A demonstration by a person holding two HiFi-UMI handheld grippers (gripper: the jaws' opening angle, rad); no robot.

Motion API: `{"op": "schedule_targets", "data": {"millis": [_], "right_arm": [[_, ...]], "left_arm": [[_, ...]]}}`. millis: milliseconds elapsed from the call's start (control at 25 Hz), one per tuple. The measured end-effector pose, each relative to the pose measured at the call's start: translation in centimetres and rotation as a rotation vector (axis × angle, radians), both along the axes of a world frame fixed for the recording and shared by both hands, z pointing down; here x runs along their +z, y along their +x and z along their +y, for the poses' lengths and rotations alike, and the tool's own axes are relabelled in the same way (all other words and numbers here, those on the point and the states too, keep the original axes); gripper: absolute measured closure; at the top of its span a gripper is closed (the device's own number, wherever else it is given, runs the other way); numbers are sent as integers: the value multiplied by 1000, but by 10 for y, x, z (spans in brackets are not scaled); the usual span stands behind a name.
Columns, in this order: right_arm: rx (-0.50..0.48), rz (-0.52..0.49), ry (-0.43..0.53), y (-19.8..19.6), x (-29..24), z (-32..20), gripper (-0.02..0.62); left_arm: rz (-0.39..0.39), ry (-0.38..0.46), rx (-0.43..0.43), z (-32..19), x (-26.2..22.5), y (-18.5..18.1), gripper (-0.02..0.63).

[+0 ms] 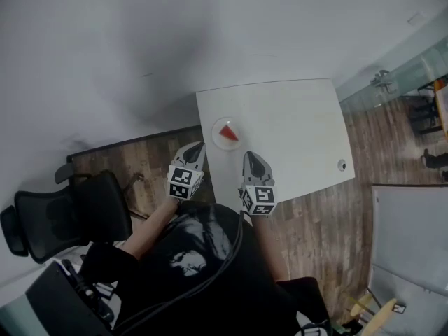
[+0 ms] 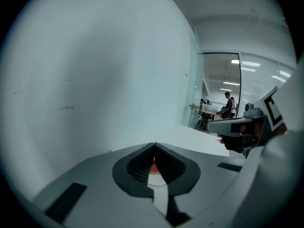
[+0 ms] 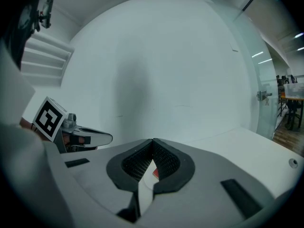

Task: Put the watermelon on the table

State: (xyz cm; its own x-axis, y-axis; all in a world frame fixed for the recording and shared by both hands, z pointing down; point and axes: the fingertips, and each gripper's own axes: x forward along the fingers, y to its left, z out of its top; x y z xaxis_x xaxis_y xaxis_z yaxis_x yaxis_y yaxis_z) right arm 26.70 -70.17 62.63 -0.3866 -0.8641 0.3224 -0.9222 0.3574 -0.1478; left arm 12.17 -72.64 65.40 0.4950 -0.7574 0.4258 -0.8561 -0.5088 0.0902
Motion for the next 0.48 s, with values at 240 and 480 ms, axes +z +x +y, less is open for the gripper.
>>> {"op": "schedule_targets", "data": {"millis": [240,480], "right_arm": [[-3,8,10,2,-4,4,584],[-3,15,12,4,-5,7,586]], "left_arm": [[10,14,35,7,-7,10,600],[15,4,50,11,-7,16,600]]}}
